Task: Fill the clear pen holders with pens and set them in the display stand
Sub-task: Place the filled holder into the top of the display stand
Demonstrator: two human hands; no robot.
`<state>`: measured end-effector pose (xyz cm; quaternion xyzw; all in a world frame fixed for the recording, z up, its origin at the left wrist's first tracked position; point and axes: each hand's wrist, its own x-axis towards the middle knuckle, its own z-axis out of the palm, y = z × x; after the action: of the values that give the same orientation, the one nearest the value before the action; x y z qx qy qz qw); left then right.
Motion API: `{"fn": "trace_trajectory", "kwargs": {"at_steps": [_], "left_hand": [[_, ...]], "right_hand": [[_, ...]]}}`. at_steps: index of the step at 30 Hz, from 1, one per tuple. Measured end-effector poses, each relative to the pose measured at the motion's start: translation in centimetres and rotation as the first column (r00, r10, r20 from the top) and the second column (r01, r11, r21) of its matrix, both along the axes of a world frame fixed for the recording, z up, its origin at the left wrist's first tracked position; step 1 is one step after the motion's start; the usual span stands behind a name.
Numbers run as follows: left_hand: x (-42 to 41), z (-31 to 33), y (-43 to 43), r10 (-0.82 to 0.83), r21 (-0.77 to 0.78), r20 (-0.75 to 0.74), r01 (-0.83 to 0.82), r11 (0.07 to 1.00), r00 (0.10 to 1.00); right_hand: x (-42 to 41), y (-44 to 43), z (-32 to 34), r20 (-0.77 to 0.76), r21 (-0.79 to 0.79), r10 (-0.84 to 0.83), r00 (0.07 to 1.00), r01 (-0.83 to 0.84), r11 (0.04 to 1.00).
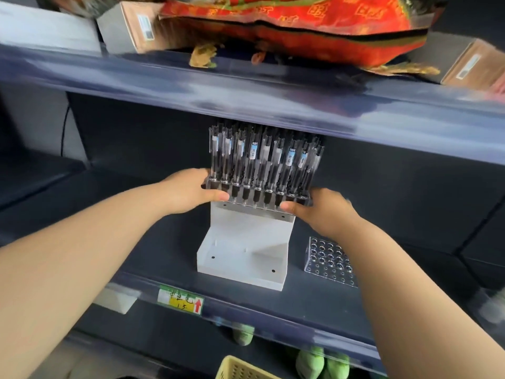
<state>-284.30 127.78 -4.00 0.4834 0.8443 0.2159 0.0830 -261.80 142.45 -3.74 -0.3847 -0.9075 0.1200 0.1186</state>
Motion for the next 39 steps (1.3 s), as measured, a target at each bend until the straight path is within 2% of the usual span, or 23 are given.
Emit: {"fn": "trace_trajectory", "kwargs": {"at_steps": [3,7,15,24,28,34,39], "left_hand": [[-1.2,-0.2,1.1,0.005,-0.004,-0.030,-0.005,1.000,1.000],[-2.1,-1.5,2.4,-0.003,-0.014,0.017,0.003,1.000,1.000],[-2.7,-3.4,4.3,0.005,0.014,0.053,-0.006,1.000,0.999],[-3.9,-3.8,4.3,0.015,-0.041,0.050,-0.013,0.999,0.999],[-3.6,-4.5,4.4,0.025,-0.049,0.058,-0.022,0.999,0.998],[-3.4,-5.7,4.6,-0.005,0.066,0.175,-0.006,0.998,0.984],[-3.7,-6.0,4.8,-0.047,0.154,0.254,0.008,0.988,0.966]], "right_hand": [[-1.2,1.1,-0.4,0.005,0.024,-0.004,1.000,0.004,1.000],[-1.9,2.3,-1.5,0.053,0.010,-0.023,0.998,0.023,1.000],[-2.6,3.9,-2.6,0.037,-0.001,-0.031,0.999,0.032,1.000],[-3.9,3.8,-3.7,0.088,-0.065,-0.042,0.995,0.048,0.997],[-4.1,3.7,-4.4,0.122,-0.024,-0.062,0.991,0.065,0.998],[-4.2,3.5,-5.1,0.127,-0.003,-0.103,0.987,0.104,0.995],[-4.0,3.2,-5.7,0.000,-0.068,-0.125,0.992,0.125,0.990]]}}
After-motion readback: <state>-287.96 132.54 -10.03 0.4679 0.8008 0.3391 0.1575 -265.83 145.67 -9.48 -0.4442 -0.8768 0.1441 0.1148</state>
